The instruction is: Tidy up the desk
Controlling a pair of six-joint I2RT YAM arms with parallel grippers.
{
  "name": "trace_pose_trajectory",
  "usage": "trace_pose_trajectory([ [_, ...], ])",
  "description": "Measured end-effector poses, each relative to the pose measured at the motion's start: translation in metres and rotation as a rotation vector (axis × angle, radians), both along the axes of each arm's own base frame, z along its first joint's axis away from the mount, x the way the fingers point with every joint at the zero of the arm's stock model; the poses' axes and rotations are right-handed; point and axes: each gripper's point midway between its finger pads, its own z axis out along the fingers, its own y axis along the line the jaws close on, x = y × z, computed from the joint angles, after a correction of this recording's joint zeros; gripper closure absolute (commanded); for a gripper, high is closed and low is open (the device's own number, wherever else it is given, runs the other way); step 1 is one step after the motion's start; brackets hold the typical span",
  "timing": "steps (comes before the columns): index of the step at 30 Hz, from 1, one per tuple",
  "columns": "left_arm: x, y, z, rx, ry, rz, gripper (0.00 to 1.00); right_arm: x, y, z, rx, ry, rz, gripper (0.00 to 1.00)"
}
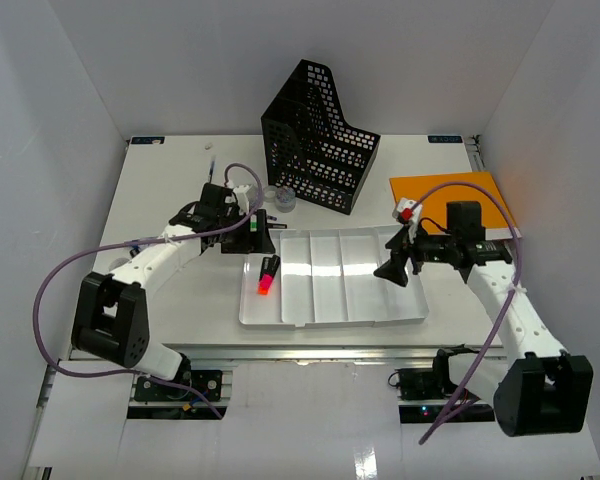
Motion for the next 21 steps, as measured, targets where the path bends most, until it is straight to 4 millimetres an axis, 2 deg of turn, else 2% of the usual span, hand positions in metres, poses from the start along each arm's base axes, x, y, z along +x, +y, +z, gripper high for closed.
trace_pose_trajectory([
  [2, 0.003, 0.004, 0.011, 0.006, -0.048, 0.018, 0.11, 0.004, 0.026, 0.010, -0.032, -0.030, 0.083, 0.10],
  [6, 0.005, 0.021, 0.053, 0.006, -0.208, 0.088, 0.11, 0.022, 0.065, 0.020, -0.123, -0.020, 0.163, 0.09],
  [9, -0.006, 0.046, 0.084, 0.013, -0.341, 0.175, 0.11, 0.060, 0.103, 0.032, -0.172, -0.052, 0.195, 0.08],
  [13, -0.022, 0.071, 0.125, -0.014, -0.520, 0.262, 0.10, 0.087, 0.150, 0.026, -0.230, -0.076, 0.240, 0.01],
  [14, -0.025, 0.073, 0.134, -0.026, -0.558, 0.272, 0.10, 0.089, 0.162, 0.020, -0.253, -0.061, 0.254, 0.05],
  [17, -0.032, 0.082, 0.146, -0.034, -0.620, 0.304, 0.10, 0.123, 0.210, 0.013, -0.265, -0.100, 0.257, 0.11],
  [19, -0.032, 0.086, 0.147, -0.025, -0.633, 0.326, 0.10, 0.139, 0.236, 0.001, -0.273, -0.119, 0.246, 0.18],
  [21, -0.031, 0.089, 0.143, -0.013, -0.632, 0.342, 0.10, 0.145, 0.252, -0.013, -0.286, -0.118, 0.237, 0.28],
])
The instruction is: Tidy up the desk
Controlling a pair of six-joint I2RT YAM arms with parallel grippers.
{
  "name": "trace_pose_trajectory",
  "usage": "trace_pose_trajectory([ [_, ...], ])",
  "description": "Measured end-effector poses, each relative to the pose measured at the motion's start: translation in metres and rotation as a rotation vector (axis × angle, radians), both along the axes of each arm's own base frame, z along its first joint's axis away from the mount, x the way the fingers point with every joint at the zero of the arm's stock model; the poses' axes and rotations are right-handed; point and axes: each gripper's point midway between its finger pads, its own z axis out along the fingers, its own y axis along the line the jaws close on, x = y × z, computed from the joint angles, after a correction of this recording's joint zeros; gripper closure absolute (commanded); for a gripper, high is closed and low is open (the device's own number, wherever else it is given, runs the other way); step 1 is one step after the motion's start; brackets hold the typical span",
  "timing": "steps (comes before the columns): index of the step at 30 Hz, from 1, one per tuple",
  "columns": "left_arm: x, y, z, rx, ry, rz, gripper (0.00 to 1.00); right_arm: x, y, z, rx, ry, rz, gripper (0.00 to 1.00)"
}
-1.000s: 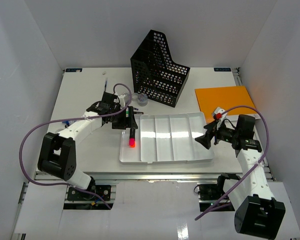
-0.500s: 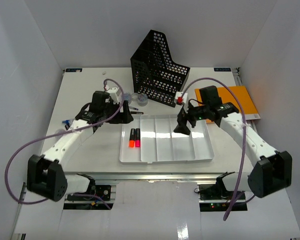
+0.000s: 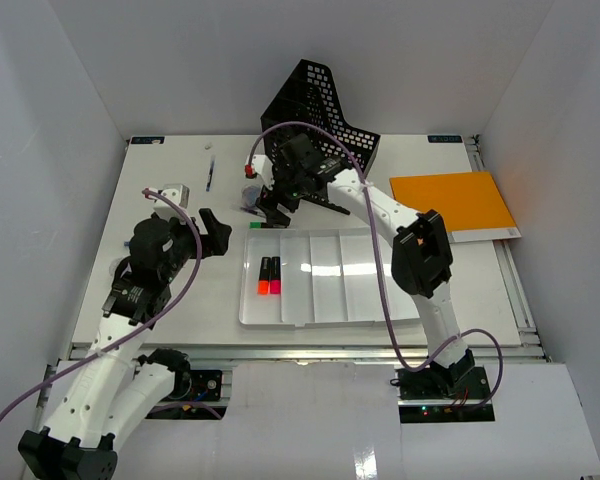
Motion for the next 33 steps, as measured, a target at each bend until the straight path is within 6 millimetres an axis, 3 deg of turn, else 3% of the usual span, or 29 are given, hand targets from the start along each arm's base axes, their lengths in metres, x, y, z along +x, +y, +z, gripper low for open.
trace_pose_trajectory([
  [2, 0.001, 0.003, -0.008, 0.009, 0.013, 0.017, 0.10, 0.003, 0.011, -0.014, -0.013, 0.017, -0.021, 0.35],
  [7, -0.004, 0.009, -0.021, 0.013, 0.028, 0.044, 0.10, 0.031, 0.034, -0.035, 0.014, -0.005, -0.102, 0.40],
  [15, -0.011, 0.013, -0.023, -0.006, 0.013, 0.061, 0.10, 0.063, 0.048, -0.065, 0.043, -0.040, -0.173, 0.39],
  [25, -0.013, 0.014, -0.026, -0.011, 0.014, 0.070, 0.10, 0.067, 0.052, -0.106, 0.022, -0.018, -0.171, 0.39],
  [33, -0.013, 0.015, -0.027, -0.009, 0.015, 0.072, 0.09, 0.063, 0.052, -0.116, 0.013, -0.004, -0.168, 0.49],
])
